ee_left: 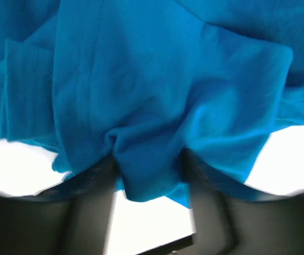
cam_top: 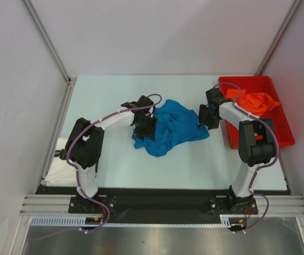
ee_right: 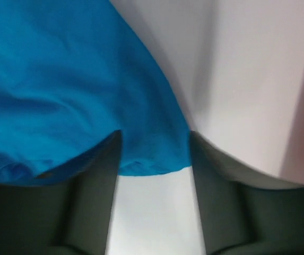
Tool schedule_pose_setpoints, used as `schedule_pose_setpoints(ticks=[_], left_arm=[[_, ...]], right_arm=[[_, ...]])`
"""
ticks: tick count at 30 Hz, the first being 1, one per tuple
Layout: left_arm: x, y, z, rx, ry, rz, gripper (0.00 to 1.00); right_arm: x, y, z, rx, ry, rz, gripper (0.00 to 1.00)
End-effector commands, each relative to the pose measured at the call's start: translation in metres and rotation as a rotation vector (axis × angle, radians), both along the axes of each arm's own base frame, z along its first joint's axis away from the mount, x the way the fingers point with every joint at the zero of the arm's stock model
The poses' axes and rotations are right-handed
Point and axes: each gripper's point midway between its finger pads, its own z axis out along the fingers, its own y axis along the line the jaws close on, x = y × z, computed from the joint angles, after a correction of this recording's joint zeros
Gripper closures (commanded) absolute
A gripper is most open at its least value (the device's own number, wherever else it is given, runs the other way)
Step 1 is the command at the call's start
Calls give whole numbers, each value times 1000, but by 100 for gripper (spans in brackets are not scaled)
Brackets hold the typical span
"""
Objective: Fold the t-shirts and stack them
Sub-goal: Move the tshirt to the center of the board, then flatten the tshirt out
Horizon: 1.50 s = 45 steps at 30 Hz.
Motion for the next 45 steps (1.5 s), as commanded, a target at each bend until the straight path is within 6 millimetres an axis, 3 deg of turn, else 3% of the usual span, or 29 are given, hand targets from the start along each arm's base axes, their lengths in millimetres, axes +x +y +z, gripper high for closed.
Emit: schedule_pose_setpoints(ticks=[1,2,3,5,6,8,9,11,12,13,14,15,16,18,19,21,22,23,25,26,30,34,41,45], left_arm=[[16,-12,23,-52,-87,-30,47],[17,-12,28,-57,-102,-27,52],[18,-11,32,-57,-111,-22,62],[17,-9,43,-66,-131,-13,72],[17,-6,49,-62,-148,-6,82],[15,0,60,-53,-174,7,96],[16,6,78,-51,-225,24,100],[11,16,97,-44,-265,38,100],[9,21,107,-39,-288,46,99],[7,33,132,-32,-358,76,100],[4,40,143,-32,-388,89,100],[0,45,155,-37,-415,102,100],[-7,56,182,-55,-484,131,100],[-17,66,207,-85,-542,153,100],[-28,76,227,-108,-587,169,100],[-38,88,249,-128,-637,201,100],[-45,95,255,-126,-645,211,100],[-55,103,275,-156,-694,227,100],[-68,116,290,-160,-729,242,100],[-79,125,311,-193,-783,255,100],[-104,154,355,-232,-916,304,100],[-115,162,389,-281,-1002,305,100],[-110,146,386,-320,-974,261,100],[-100,148,380,-273,-992,268,100]], right_arm=[[5,2,-3,5,3,21,48],[4,2,-8,5,14,23,52],[5,3,-10,8,16,24,70],[6,0,-10,-9,16,16,83],[5,-1,-9,-15,16,14,98],[11,-8,6,-53,-19,-7,100],[10,-10,23,-63,-47,-9,100],[11,-11,57,-95,-118,-13,100],[3,-12,87,-102,-168,-15,100],[-3,-8,104,-127,-204,-8,100],[-8,-5,122,-132,-238,-3,100],[-25,-8,154,-141,-302,-8,100],[-35,-2,168,-143,-336,11,100],[-59,-7,195,-156,-390,-18,100],[-76,-12,225,-123,-470,-39,100],[-100,-13,247,-75,-525,-65,100],[-119,-19,273,-27,-607,-79,100],[-131,-22,281,-6,-626,-80,100],[-153,-23,308,69,-702,-69,100],[-170,-27,326,114,-761,-61,100],[-210,-17,382,279,-912,43,100],[-220,-11,399,330,-950,94,100],[-223,0,416,403,-979,120,100],[-208,5,412,397,-975,114,100]])
